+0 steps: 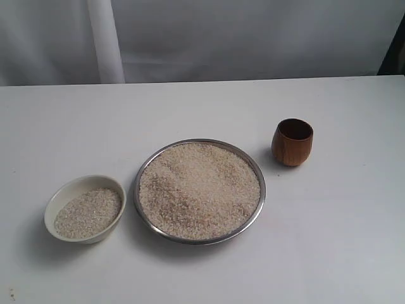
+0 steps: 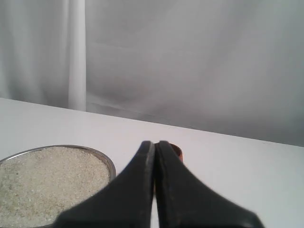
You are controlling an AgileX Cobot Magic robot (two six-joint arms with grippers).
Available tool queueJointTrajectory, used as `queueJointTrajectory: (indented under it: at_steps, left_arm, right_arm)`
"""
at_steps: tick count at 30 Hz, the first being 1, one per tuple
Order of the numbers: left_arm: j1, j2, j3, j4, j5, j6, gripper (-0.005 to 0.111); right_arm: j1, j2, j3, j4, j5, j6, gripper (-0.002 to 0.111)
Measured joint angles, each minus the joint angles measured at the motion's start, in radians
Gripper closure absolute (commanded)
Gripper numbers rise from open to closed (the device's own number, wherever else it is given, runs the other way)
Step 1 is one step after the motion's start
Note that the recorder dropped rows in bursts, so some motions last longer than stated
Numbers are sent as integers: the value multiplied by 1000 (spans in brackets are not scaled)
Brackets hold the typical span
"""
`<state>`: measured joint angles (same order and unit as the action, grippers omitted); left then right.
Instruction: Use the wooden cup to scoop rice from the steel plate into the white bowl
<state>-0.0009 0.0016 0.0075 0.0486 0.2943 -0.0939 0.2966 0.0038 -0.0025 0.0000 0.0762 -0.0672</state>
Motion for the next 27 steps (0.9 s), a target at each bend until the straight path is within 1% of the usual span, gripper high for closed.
queueJointTrajectory:
  at_steps: [11,13,17,27]
  left_arm:
    - [0,0,0,0,0,0,107]
    - [0,0,0,0,0,0,107]
    - [0,0,0,0,0,0,107]
    - [0,0,0,0,0,0,107]
  right_arm:
    - [0,0,0,0,0,-2,108]
    - [0,0,0,-16,-21,-10,108]
    - [0,0,0,-20,-131,22,108]
    - [0,22,-2,-24,-192,67,108]
